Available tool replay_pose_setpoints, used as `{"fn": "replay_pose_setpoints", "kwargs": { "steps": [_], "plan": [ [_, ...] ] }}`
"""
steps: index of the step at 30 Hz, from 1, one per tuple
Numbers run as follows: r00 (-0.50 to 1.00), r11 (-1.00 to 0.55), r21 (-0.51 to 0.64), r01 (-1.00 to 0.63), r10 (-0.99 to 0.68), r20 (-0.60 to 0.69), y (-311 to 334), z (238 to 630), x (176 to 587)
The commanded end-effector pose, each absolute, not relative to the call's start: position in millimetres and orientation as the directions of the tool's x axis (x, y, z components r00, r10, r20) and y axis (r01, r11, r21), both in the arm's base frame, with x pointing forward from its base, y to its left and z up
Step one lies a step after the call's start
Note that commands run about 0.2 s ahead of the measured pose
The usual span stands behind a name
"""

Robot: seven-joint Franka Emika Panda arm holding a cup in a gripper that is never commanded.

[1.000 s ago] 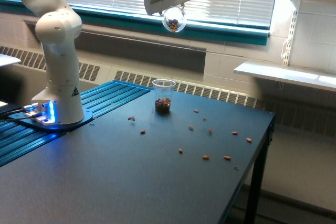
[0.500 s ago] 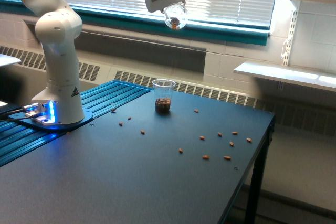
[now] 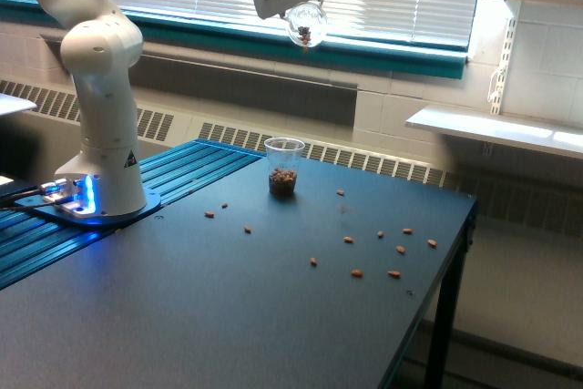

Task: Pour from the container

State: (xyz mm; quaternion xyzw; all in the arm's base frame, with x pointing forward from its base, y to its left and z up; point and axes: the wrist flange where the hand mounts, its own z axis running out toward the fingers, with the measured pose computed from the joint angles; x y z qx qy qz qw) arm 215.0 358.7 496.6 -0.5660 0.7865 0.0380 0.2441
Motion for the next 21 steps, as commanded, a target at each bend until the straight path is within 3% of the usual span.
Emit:
{"fn": "replay_pose_setpoints", "kwargs": {
  "steps": [1,21],
  "plan": [
    [-0.247,0.37,-0.218,-0.903,-0.862,-0.443,360.6,500.4,216.3],
    [-0.241,0.37,-0.223,-0.902,-0.859,-0.452,359.0,507.2,213.6]
  ]
}}
